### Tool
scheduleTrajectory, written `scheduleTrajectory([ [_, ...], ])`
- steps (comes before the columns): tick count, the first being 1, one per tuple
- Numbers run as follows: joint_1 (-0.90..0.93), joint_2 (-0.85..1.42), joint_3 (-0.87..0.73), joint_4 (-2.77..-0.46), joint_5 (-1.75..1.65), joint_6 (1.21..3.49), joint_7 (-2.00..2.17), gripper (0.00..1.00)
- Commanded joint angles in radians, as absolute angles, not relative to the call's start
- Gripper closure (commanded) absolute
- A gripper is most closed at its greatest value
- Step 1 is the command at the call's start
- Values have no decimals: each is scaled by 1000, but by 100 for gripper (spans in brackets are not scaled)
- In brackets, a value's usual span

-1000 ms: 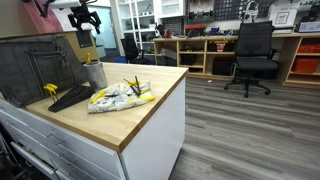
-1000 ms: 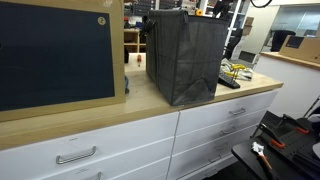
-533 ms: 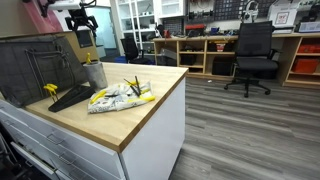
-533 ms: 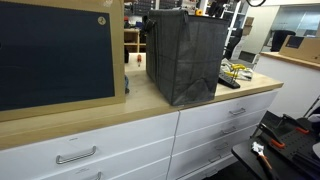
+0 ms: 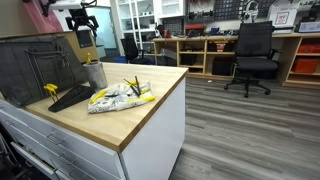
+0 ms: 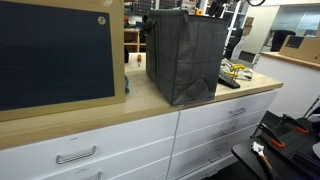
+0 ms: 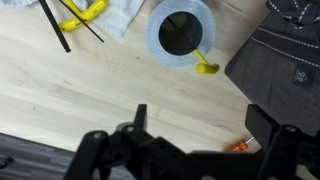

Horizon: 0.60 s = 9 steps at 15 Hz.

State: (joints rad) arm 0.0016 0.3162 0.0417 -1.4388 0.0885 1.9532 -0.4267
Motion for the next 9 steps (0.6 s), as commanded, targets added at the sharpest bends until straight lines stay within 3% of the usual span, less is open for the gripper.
scheduleTrajectory([
  [1, -8, 318, 53, -1434, 84, 1949, -424, 0],
  [9, 18, 443, 86, -1323, 31, 1885, -457, 0],
])
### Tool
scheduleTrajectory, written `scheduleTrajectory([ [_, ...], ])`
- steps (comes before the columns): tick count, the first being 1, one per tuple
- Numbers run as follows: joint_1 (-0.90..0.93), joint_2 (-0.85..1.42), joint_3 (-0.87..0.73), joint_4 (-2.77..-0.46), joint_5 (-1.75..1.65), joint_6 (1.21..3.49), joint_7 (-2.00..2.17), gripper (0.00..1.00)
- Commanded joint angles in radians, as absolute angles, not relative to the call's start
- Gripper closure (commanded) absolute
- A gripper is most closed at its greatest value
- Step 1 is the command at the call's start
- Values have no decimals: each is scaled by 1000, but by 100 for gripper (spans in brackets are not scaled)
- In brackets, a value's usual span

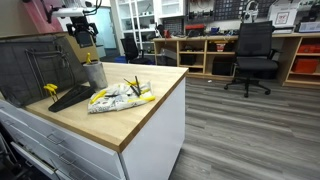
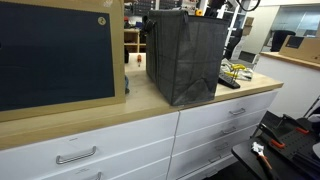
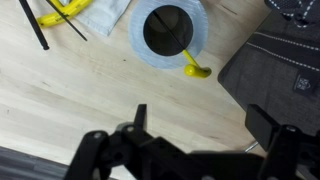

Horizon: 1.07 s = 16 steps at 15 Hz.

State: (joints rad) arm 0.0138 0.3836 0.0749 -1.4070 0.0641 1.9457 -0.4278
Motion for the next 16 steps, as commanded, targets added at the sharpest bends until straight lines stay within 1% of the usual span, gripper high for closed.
scheduleTrajectory([
  [1, 19, 459, 88, -1308, 22, 1870, -457, 0],
  [8, 23, 554, 105, -1205, -30, 1743, -565, 0],
  [16, 27, 612, 116, -1127, -35, 1668, -613, 0],
])
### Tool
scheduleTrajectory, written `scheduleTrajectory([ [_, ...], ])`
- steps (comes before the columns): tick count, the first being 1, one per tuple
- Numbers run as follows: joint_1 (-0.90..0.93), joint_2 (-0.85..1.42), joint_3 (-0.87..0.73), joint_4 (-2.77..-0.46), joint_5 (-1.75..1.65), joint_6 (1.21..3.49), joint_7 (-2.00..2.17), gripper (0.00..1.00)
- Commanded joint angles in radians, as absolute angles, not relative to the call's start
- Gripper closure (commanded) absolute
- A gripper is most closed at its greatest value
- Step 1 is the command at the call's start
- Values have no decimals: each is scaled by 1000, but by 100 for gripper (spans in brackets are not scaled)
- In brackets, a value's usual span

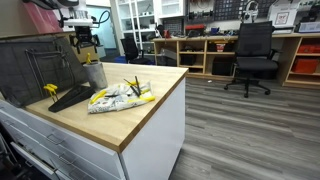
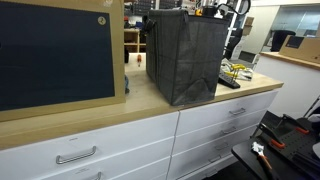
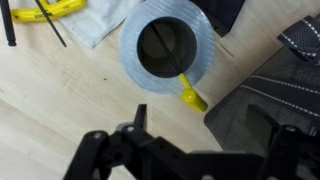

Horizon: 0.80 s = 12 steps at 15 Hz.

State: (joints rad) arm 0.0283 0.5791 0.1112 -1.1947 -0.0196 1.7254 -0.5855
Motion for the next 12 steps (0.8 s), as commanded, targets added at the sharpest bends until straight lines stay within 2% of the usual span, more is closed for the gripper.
scheduleTrajectory([
  [1, 29, 619, 115, -1117, -38, 1653, -616, 0],
  [12, 66, 695, 117, -1033, -71, 1566, -650, 0],
])
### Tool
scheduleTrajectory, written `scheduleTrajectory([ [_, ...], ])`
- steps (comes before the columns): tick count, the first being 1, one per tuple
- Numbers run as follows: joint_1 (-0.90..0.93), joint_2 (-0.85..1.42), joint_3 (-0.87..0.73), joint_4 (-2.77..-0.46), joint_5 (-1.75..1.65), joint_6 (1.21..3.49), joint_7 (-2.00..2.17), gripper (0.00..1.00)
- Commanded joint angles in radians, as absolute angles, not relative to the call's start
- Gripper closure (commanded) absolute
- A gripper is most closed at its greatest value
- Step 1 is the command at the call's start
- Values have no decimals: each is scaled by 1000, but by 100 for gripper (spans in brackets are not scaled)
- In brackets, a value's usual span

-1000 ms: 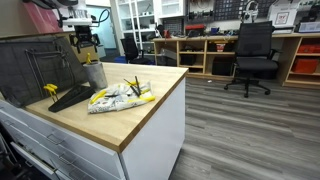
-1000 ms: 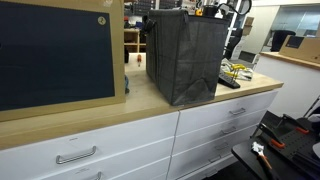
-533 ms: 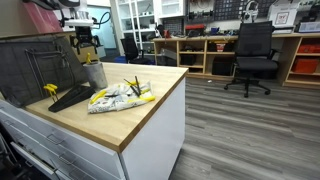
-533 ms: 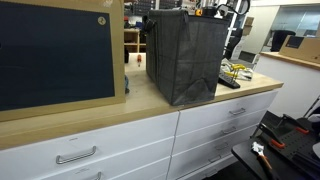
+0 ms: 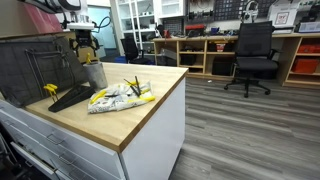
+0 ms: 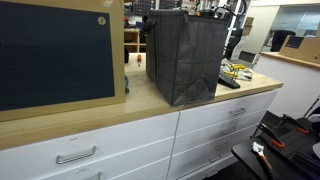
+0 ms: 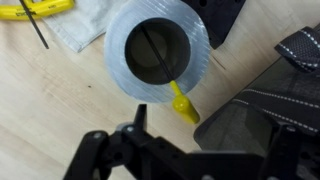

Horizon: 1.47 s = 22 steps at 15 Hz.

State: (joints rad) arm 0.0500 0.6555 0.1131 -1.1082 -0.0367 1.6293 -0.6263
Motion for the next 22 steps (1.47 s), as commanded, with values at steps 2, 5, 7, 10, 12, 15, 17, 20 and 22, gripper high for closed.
scheduleTrajectory([
  [2, 85, 716, 107, -1001, -103, 1514, -637, 0],
  [5, 111, 752, 97, -947, -168, 1445, -633, 0],
  [7, 116, 774, 100, -913, -186, 1431, -638, 0],
  [10, 114, 791, 109, -889, -177, 1455, -637, 35],
  [12, 111, 795, 116, -880, -167, 1469, -639, 49],
  [15, 110, 798, 124, -871, -164, 1474, -643, 73],
  [17, 108, 794, 129, -869, -163, 1476, -648, 86],
  [20, 108, 783, 128, -871, -171, 1490, -648, 100],
  [22, 107, 765, 125, -882, -176, 1518, -642, 96],
])
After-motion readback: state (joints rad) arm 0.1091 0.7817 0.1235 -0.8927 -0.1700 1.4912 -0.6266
